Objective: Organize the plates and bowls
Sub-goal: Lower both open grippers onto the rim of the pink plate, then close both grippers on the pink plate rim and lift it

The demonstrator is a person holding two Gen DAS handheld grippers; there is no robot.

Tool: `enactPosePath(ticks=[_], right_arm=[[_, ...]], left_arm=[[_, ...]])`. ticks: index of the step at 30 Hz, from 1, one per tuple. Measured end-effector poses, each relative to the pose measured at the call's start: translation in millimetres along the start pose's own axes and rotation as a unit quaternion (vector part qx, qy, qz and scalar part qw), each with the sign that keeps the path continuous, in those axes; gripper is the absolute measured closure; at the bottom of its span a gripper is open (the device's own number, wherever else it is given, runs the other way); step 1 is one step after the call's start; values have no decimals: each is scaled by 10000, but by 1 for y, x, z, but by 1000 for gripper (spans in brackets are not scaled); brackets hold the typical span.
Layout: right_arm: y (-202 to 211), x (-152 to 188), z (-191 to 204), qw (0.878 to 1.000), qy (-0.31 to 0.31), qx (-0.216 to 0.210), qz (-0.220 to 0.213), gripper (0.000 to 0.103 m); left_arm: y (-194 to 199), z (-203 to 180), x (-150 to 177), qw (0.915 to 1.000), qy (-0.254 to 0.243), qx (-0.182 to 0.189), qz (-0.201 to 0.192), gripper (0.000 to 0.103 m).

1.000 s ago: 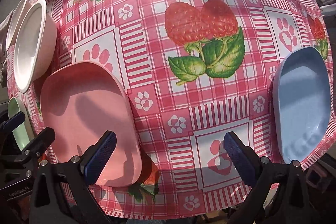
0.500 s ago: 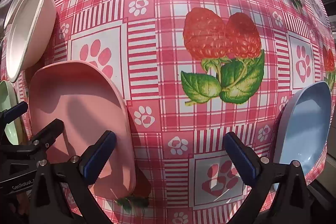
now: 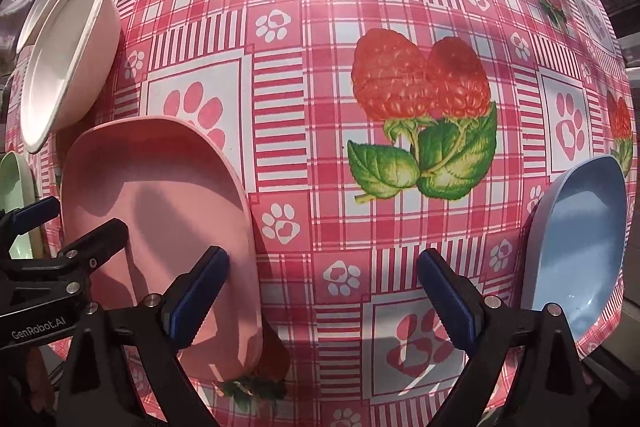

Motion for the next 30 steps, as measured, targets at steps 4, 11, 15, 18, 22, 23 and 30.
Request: enactPosePath(ticks=[4,11,15,18,22,23,30], right_arm=[[5,0,17,9994,335,-26,-45,41],[10,2,35,9988,179,-448,-90,88],[11,4,44,9988,-37,-480,-6,88],[10,9,58,9984,-76,-566,52,88],[5,20,84,9979,-96,-620,131,88],[2,21,87,9978,-111,-632,161,88],[-4,21,110,9976,-57,-649,251,87]], left_arm=[[3,-7,2,9997,-243,35,-54,29],[12,-21,7,9983,-589,23,-42,59],[16,-18,16,9981,-620,32,24,59],[7,-3,24,9980,-636,59,28,59],[1,13,35,9977,-683,34,32,59],[0,18,38,9977,-680,33,50,59],[-6,42,53,9978,-657,66,24,59]])
Point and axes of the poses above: each gripper's, at about its wrist camera, not at the fingertips, and y roughly against the way its jaws point, z to its left, x to its underside, the point moved 1 cm from there along -y, roughly the way its jaws point, and after that the axes turned 7 degrees about -x, right-handed, at the moved point
